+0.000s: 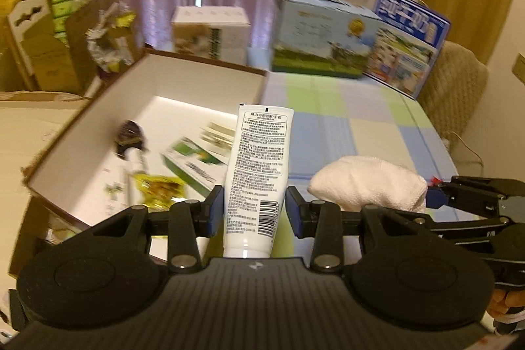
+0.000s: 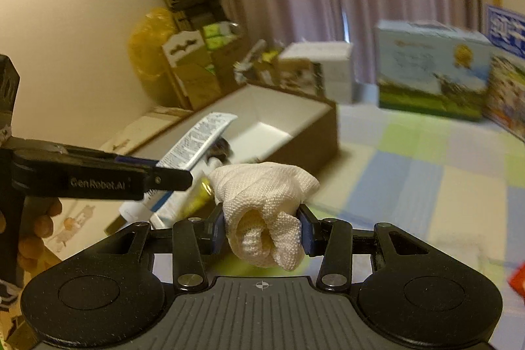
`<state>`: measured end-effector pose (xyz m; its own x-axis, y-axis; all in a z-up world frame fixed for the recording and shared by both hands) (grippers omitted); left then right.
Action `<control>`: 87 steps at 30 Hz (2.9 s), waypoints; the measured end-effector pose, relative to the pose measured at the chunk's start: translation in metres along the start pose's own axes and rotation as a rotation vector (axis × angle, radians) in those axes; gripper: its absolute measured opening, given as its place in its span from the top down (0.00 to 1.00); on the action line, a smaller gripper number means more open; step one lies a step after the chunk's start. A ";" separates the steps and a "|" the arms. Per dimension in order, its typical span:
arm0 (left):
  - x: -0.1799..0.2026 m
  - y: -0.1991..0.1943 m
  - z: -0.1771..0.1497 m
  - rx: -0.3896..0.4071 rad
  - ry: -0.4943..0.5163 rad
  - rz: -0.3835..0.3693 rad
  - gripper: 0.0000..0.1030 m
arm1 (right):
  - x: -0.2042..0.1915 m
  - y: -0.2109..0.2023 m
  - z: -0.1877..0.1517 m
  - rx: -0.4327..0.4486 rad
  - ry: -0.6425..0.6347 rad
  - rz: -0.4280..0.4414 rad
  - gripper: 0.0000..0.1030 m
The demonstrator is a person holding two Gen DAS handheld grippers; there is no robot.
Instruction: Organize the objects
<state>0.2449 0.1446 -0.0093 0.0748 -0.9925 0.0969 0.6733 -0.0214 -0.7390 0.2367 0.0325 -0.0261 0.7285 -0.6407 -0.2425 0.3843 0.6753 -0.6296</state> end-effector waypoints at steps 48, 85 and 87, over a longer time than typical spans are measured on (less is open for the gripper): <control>-0.141 0.224 0.114 -0.206 0.068 0.092 0.66 | 0.038 0.239 0.113 -0.150 0.060 -0.161 0.60; -0.152 0.202 0.095 -0.189 0.053 0.095 0.26 | 0.026 0.208 0.132 0.005 0.126 -0.052 0.29; -0.152 0.197 0.094 -0.184 0.048 0.089 0.24 | 0.026 0.201 0.127 0.006 0.122 -0.053 0.29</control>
<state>0.4348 0.3023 -0.1069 0.0897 -0.9960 -0.0030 0.5192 0.0493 -0.8532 0.4048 0.1979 -0.0648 0.6329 -0.7149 -0.2972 0.4238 0.6411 -0.6398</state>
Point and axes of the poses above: each gripper's, at about its wrist camera, not at the fingertips, and y roughly the way its jaws point, x to its right, z to its top, the point moved 7 cm from there along y, roughly the way its jaws point, and after that the axes turned 3 degrees about -x, right-handed, at the moved point
